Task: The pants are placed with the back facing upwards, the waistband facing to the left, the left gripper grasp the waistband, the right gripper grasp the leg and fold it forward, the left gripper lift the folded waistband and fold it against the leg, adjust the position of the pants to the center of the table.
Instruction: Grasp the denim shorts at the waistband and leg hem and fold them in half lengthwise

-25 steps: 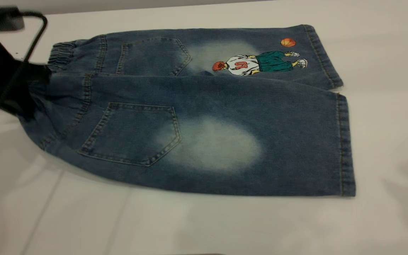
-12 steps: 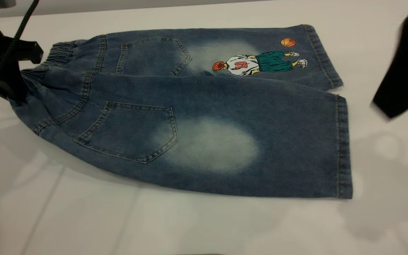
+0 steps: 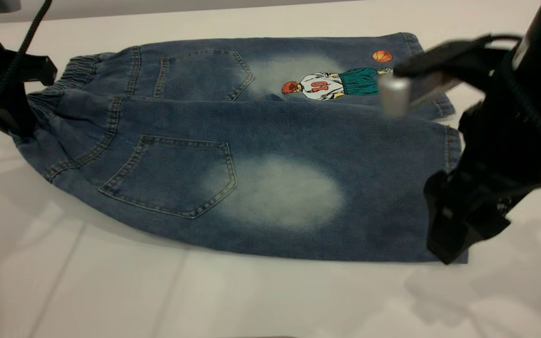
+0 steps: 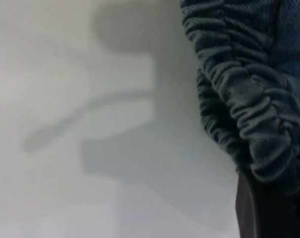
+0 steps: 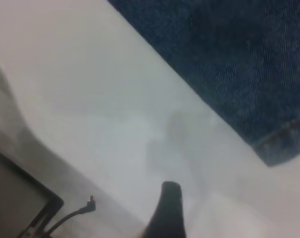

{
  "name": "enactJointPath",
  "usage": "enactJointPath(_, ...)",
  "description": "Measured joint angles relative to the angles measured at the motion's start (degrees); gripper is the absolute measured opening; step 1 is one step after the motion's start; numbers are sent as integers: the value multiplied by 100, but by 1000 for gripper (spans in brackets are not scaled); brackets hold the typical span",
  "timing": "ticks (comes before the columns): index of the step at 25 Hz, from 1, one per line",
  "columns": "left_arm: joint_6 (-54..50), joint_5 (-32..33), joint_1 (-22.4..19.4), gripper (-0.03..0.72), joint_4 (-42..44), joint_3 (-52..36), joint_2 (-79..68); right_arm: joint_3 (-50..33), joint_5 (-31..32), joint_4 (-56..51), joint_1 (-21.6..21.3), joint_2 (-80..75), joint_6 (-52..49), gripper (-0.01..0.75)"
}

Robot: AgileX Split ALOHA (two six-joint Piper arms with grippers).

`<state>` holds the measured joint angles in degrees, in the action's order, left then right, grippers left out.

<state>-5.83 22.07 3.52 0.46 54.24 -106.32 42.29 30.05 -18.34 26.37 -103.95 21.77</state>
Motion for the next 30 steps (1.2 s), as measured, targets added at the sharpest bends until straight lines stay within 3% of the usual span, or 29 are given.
enactJointPath(17,-5,89,0,65,0,0,0,0,-1276,299,10,-1081,-281,591)
enactJointPath(23,-5,100,0,65,-2,0,0,49,-1396,337,10,-1205,-316,583)
enactJointPath(25,-5,100,0,65,-2,0,0,54,-1393,363,10,-1238,-316,543)
enactJointPath(27,-10,100,0,65,-2,0,0,68,-1409,384,0,-1246,-316,452)
enactJointPath(30,-22,100,4,65,-46,0,0,100,-1441,396,-8,-1257,-316,192)
